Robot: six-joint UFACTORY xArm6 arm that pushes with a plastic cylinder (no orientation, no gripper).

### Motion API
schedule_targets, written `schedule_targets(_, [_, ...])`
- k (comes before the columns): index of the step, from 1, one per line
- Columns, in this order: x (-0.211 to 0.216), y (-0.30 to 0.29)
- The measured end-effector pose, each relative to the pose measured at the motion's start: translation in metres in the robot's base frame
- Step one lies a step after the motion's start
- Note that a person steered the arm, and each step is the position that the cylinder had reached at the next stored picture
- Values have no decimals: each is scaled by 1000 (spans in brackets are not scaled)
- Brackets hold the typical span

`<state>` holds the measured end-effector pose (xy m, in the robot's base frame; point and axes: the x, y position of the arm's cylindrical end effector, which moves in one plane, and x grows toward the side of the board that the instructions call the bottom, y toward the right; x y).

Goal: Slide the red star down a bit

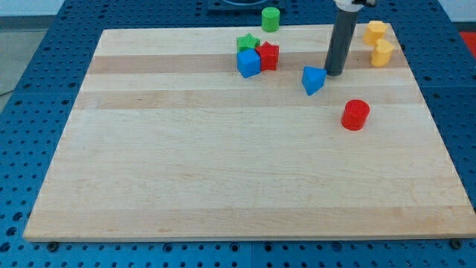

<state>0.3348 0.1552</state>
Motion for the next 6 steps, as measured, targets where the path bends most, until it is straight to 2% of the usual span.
schedule_targets(1, [41, -1])
schedule_targets(2, [20, -2])
schedule_targets(3, [-142, -4])
schedule_targets(5, [-143, -8])
schedule_targets(6, [-112, -53])
